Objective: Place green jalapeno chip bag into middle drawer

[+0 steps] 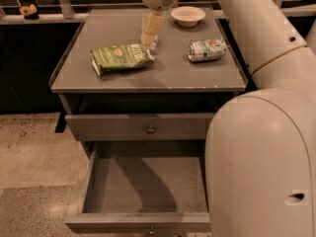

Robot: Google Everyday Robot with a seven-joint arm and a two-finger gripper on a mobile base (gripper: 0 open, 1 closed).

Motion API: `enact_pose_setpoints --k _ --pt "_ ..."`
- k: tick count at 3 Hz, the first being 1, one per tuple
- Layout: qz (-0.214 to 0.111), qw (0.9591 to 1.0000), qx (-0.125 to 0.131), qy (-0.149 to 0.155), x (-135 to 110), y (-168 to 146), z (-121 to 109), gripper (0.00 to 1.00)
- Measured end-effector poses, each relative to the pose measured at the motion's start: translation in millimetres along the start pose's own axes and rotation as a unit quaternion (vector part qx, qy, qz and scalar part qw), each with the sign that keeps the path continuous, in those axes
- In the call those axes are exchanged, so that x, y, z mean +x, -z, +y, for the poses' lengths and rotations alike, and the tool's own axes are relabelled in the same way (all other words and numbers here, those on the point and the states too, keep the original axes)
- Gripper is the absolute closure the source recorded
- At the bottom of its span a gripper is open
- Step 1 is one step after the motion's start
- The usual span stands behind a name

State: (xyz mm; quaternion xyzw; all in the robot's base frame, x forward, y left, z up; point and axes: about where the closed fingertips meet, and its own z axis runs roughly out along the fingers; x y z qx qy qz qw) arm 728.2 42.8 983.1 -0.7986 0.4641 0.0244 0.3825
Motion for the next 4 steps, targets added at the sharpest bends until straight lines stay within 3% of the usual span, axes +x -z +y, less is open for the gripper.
enact_pose_setpoints --k 2,4 --pt "-0.002 0.9999 -0.014 0.004 1 -16 0 0.0" --pt "-0.068 0.9956 -0.064 0.008 -2 -94 14 0.0"
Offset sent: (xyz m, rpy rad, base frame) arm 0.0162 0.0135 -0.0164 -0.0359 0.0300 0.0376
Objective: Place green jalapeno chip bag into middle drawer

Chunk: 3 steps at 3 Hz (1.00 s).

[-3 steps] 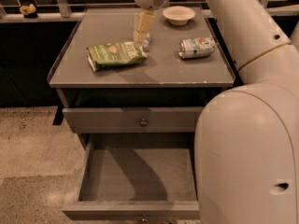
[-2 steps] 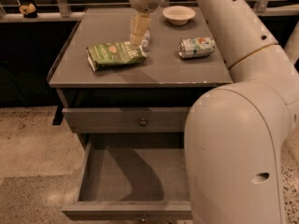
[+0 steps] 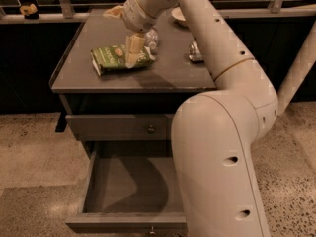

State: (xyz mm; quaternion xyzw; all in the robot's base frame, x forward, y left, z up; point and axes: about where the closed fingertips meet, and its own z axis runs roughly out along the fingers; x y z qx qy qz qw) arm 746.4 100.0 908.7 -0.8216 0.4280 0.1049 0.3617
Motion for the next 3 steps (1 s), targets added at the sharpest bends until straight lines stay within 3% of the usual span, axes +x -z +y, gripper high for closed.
enact_pose_setpoints --k 1,2,3 --pt "-0.039 0.999 -0.021 0.0 2 -31 8 0.0" --pt "-0.039 0.999 -0.022 0.0 2 -31 8 0.0" --pt "-0.036 0.9982 -0.042 -0.022 12 -52 14 0.0"
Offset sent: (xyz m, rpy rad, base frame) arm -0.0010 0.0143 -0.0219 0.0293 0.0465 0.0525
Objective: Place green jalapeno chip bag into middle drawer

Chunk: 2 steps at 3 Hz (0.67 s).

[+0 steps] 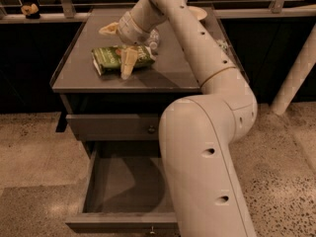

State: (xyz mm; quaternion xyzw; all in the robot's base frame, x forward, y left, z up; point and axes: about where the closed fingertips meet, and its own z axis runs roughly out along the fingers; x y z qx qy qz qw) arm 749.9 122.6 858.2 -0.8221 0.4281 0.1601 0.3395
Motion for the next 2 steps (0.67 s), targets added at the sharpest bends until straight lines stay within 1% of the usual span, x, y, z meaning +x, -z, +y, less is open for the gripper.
enact_pose_setpoints --k 1,2 --pt "0.012 0.9996 -0.013 -0.023 12.0 -16.4 -0.8 0.0" --pt "0.012 0.9996 -0.013 -0.023 10.6 -14.6 -1.9 0.0"
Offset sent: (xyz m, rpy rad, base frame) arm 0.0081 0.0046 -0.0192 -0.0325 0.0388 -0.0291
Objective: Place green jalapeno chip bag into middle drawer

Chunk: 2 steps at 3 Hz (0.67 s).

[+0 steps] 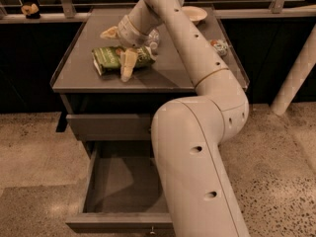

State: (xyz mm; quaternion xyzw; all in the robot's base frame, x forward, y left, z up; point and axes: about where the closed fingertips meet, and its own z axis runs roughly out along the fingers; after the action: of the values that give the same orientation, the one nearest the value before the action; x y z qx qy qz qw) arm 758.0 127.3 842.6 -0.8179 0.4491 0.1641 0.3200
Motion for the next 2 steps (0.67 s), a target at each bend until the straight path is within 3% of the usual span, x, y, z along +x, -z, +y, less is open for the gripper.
enact_pose_setpoints --k 1,2 --pt "0.0 1.0 0.0 0.0 0.0 0.0 0.0 0.11" --pt "0.0 1.0 0.0 0.0 0.0 0.0 0.0 0.29"
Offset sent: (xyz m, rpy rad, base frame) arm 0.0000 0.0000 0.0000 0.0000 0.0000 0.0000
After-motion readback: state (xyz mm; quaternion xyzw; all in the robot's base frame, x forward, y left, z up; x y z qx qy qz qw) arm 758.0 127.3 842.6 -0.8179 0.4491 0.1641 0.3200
